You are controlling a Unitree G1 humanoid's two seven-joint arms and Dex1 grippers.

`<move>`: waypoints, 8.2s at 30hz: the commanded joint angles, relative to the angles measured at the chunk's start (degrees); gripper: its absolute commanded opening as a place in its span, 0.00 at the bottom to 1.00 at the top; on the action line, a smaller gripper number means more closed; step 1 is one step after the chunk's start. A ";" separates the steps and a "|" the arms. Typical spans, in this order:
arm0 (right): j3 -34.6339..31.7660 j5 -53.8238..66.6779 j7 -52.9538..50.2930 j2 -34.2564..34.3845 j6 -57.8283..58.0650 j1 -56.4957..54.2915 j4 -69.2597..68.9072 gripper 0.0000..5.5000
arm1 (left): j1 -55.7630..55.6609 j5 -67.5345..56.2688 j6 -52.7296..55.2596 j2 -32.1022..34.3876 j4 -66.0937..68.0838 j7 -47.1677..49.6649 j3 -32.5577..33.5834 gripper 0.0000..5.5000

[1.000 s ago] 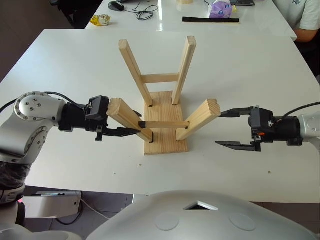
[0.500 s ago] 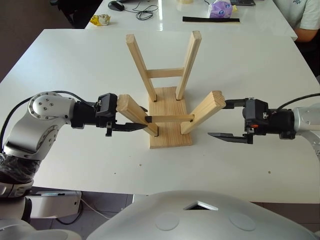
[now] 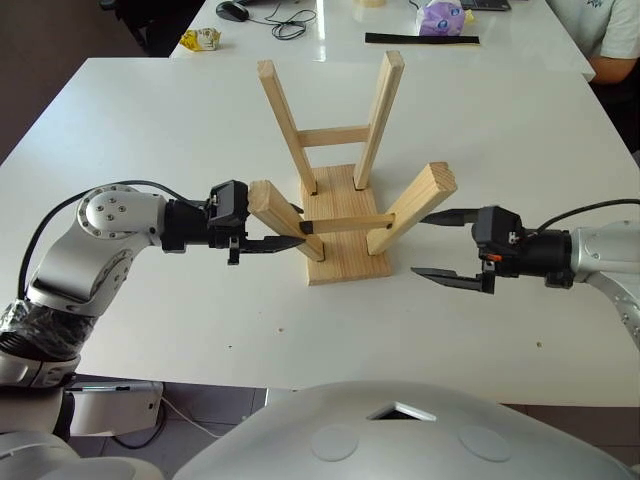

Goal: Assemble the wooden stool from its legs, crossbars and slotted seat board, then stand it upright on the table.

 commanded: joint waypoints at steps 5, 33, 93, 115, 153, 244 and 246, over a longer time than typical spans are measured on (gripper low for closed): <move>0.93 5.58 -5.90 3.56 6.50 2.57 -9.87 0.49 | 1.55 14.25 6.07 1.92 5.54 3.68 -5.95 0.37; 20.10 -1.40 -54.64 43.76 15.67 -13.92 -8.28 0.34 | 0.40 11.71 10.21 1.25 1.01 5.06 -7.05 0.37; 18.92 -6.74 -48.47 47.93 7.10 -9.10 -2.81 0.20 | -4.25 12.43 11.39 -0.41 3.97 4.39 -8.83 0.37; 25.54 -10.29 -46.53 43.17 5.36 -5.97 3.53 0.20 | -5.25 13.68 10.78 -1.32 4.83 4.06 -9.16 0.37; -6.64 11.11 -40.37 24.28 -0.13 -11.68 14.78 0.20 | -1.27 11.30 -0.05 1.68 9.71 -5.88 -1.85 0.45; -2.60 -11.56 -34.65 32.64 -0.31 -14.70 24.04 0.20 | -11.44 -37.53 30.10 -23.31 -5.33 37.01 28.47 0.42; -2.93 -12.03 -34.61 32.17 -0.33 -14.26 23.89 0.20 | -12.62 -37.12 30.05 -22.26 -5.30 37.61 30.09 0.42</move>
